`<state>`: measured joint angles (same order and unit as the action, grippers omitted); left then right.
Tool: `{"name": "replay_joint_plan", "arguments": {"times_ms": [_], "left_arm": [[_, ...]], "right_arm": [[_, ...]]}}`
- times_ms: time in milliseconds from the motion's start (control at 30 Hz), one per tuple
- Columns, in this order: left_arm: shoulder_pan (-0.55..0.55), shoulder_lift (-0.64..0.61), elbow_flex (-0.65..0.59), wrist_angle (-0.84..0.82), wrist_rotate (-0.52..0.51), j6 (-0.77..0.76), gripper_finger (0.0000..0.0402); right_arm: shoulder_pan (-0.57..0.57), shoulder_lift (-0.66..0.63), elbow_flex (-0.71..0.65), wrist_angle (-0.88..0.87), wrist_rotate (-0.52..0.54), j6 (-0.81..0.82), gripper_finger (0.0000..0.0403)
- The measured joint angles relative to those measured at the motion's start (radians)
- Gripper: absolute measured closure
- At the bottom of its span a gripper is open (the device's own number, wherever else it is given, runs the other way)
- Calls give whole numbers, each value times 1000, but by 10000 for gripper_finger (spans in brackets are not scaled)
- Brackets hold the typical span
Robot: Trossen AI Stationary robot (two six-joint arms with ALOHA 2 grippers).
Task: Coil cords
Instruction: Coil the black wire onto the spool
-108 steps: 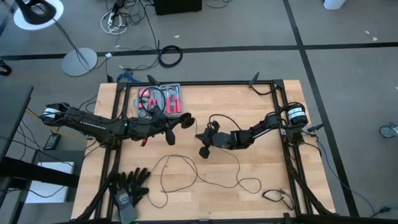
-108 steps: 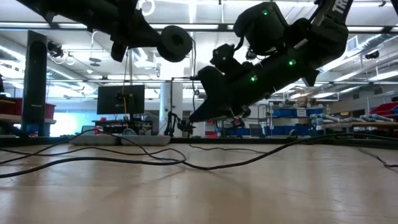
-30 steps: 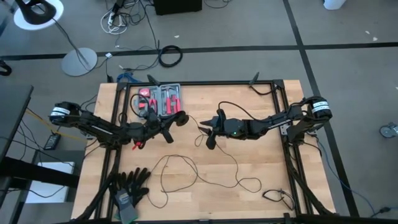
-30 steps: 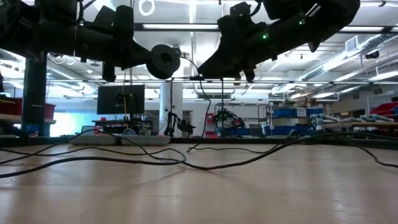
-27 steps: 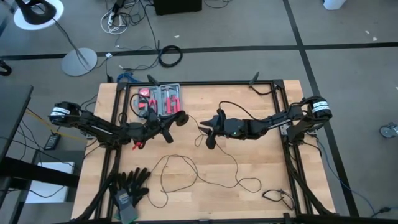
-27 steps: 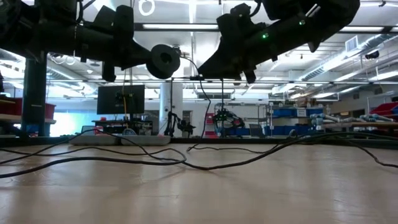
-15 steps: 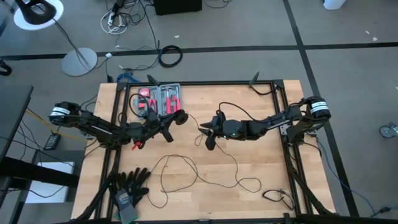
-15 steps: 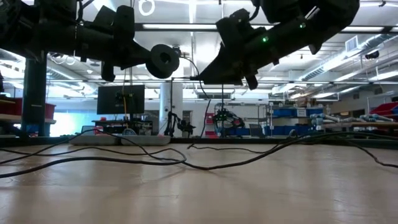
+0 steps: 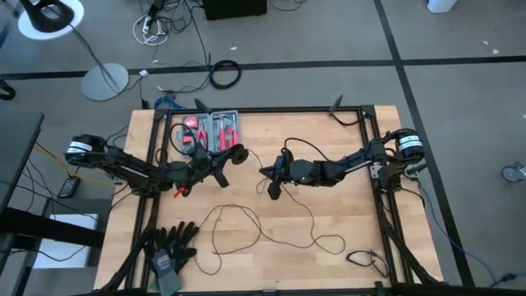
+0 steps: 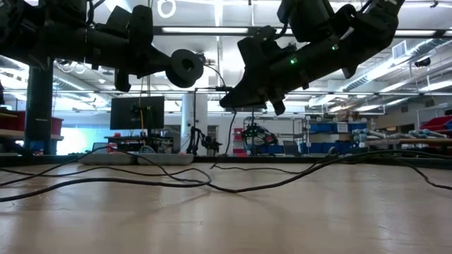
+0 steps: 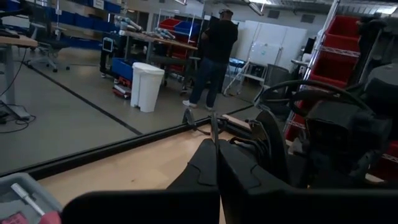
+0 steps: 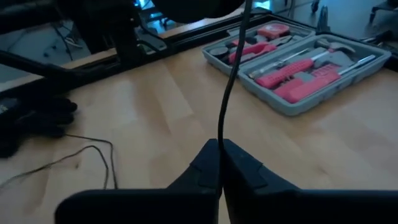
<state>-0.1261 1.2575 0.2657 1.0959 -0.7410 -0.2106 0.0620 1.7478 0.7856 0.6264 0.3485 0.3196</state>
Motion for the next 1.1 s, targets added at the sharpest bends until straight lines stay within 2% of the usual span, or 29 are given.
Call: {"name": "replay_joint_plan", "arguments": {"times_ms": [167, 300, 533, 767, 967, 1100], "left_arm": [[0, 0, 0, -2, 0, 1, 401], [0, 0, 0, 1, -6, 1, 401], [0, 0, 0, 0, -6, -7, 401], [0, 0, 0, -94, -23, -65, 401], [0, 0, 0, -179, -47, -90, 401], [0, 0, 0, -209, -47, -108, 401]], "right_arm": [[0, 0, 0, -1, 18, -6, 399], [-7, 25, 62, -98, 13, 39, 400], [-49, 197, 344, -424, -130, 28, 401], [-51, 296, 566, -473, -256, -121, 402], [-63, 289, 628, -550, -267, -175, 402], [-81, 282, 640, -547, -314, -171, 403]]}}
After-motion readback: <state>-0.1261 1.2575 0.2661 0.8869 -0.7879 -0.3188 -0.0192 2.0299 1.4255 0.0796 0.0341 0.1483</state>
